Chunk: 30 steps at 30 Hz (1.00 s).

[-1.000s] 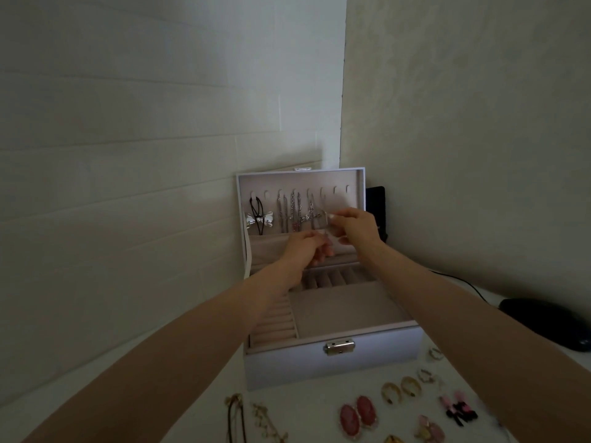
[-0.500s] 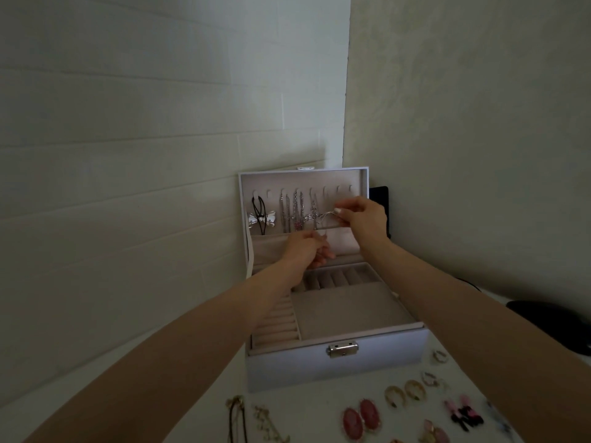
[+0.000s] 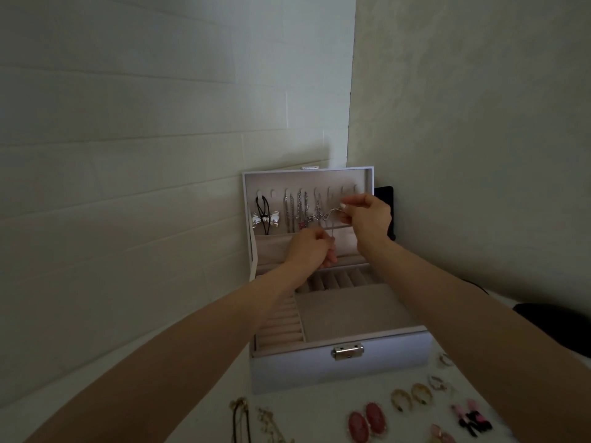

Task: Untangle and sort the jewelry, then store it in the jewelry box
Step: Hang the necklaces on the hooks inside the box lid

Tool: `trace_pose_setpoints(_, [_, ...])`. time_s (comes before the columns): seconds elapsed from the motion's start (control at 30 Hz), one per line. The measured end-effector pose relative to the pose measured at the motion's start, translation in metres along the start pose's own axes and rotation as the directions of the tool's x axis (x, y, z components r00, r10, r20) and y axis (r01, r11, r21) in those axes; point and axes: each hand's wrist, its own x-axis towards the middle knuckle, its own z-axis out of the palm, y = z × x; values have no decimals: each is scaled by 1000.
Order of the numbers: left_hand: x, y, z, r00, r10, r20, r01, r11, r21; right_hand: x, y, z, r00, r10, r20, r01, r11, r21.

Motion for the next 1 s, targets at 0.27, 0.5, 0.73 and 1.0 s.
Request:
trace_pose_setpoints(0.27, [-2, -6, -1, 987, 158, 24, -157, 935, 318, 3, -1, 4, 998, 64, 1, -64, 997, 39])
trace_pose_setpoints(0.5, [-3, -6, 0, 984, 179, 20, -175, 922, 345, 4, -2, -1, 997, 60, 43, -62, 997, 35])
trace_pose_setpoints(0.73, [2, -16, 6, 989, 123, -79, -98, 957, 273, 2, 8, -12, 983, 89, 158, -77, 994, -82])
trace_pose_setpoints(1.0, [10, 10, 9, 985, -102, -139, 46, 932, -360, 3, 9, -18, 981, 124, 148, -101, 983, -154])
